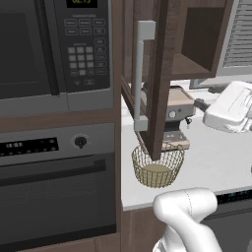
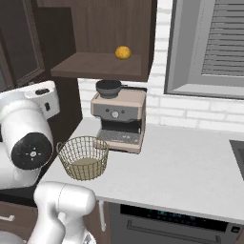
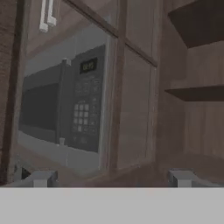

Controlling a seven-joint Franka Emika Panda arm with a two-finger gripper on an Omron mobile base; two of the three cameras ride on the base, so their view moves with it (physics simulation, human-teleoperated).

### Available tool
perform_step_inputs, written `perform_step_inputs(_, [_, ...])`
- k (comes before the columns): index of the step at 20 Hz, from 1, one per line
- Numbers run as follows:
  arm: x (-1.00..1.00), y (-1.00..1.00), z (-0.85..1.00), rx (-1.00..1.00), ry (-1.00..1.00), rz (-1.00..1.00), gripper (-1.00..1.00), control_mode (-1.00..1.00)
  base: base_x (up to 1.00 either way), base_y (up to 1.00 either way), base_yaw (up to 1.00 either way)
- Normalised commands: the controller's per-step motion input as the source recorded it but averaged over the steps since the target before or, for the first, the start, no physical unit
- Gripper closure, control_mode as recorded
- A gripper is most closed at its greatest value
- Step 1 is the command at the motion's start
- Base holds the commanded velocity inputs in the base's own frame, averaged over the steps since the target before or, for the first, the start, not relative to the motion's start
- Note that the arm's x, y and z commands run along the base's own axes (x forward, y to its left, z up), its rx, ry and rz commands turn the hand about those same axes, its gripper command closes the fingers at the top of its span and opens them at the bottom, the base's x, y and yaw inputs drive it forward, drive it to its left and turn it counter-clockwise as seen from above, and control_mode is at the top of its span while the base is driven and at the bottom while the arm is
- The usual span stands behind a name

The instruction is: Open the cabinet, pick up the bread from the cabinet and place it in the basket. Then move the basket to the dining counter.

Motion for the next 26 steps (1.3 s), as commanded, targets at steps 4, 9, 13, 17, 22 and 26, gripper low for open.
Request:
perform_step_inputs(4, [-0.04, -0.69, 0.38, -0.01, 0.24, -0.54, -1.00, -1.00, 0.00, 0.00, 0.00])
perform_step_inputs(9, [0.06, -0.35, 0.26, -0.11, 0.23, -0.40, -1.00, -1.00, 0.00, 0.00, 0.00])
perform_step_inputs(13, [0.26, -0.24, 0.06, -0.13, 0.16, -0.30, -1.00, -1.00, 0.00, 0.00, 0.00])
perform_step_inputs(17, [0.57, -0.08, 0.00, -0.06, 0.11, -0.07, -1.00, -1.00, 0.00, 0.00, 0.00])
perform_step_inputs(22, [0.68, 0.00, -0.03, -0.10, 0.04, -0.10, -1.00, -1.00, 0.00, 0.00, 0.00])
perform_step_inputs(26, [0.42, -0.12, -0.26, 0.01, 0.07, -0.10, -1.00, -1.00, 0.00, 0.00, 0.00])
